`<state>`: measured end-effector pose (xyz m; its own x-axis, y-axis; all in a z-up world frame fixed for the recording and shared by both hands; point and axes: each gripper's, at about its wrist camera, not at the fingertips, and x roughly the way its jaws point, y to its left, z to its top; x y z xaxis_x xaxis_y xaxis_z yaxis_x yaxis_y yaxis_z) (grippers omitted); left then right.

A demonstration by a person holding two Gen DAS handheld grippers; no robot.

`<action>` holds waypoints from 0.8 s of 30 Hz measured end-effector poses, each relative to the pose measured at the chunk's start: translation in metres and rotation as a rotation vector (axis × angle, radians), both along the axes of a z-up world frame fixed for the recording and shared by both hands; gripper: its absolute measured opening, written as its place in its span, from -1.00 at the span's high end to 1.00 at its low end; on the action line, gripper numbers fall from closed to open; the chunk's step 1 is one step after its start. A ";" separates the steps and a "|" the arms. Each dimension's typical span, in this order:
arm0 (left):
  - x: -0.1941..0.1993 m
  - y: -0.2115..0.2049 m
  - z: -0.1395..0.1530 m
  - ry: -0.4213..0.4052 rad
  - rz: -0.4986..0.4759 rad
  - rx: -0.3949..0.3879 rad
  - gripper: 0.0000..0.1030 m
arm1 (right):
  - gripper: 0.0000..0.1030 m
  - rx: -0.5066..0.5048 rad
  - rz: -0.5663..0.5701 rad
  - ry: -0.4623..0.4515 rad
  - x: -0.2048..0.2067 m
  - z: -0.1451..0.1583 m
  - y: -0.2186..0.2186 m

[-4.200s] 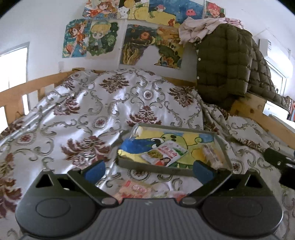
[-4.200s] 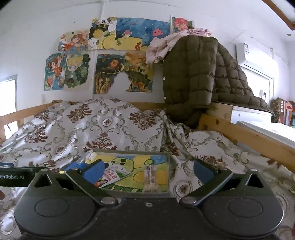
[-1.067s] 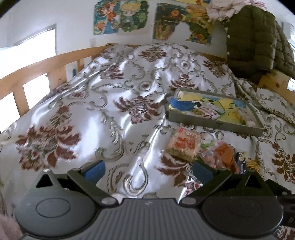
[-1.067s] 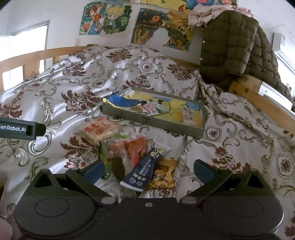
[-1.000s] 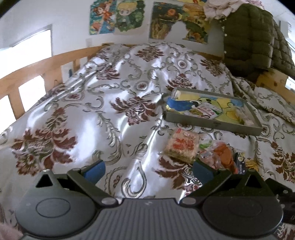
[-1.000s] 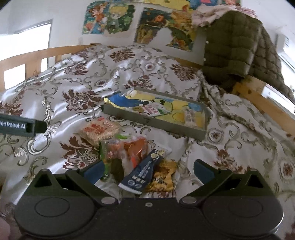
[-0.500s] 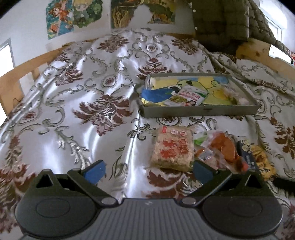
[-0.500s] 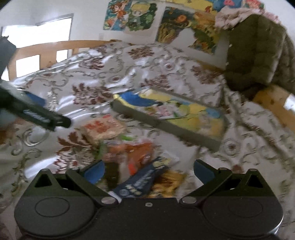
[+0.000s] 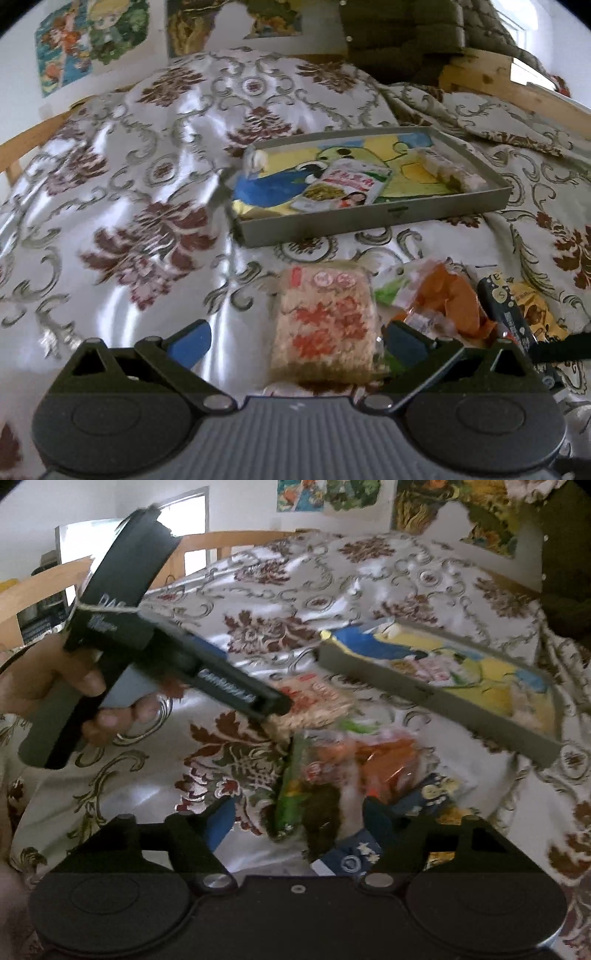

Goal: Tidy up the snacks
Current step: 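Grasp the red-printed rice-cracker bag with the left tool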

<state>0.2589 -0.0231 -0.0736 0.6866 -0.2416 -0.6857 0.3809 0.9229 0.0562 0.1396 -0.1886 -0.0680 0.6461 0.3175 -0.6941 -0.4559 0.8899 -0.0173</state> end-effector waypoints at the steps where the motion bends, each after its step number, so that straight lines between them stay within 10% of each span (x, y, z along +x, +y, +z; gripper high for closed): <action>1: 0.003 -0.002 -0.001 -0.001 -0.010 -0.003 -1.00 | -0.37 -0.003 -0.002 0.004 0.002 -0.002 0.000; 10: 0.030 -0.005 -0.010 0.049 -0.036 -0.043 -0.71 | -0.01 -0.076 -0.046 -0.005 0.017 -0.013 0.003; 24: 0.052 -0.008 -0.023 0.156 -0.043 -0.072 -0.68 | -0.09 -0.031 -0.038 0.037 0.048 -0.025 0.011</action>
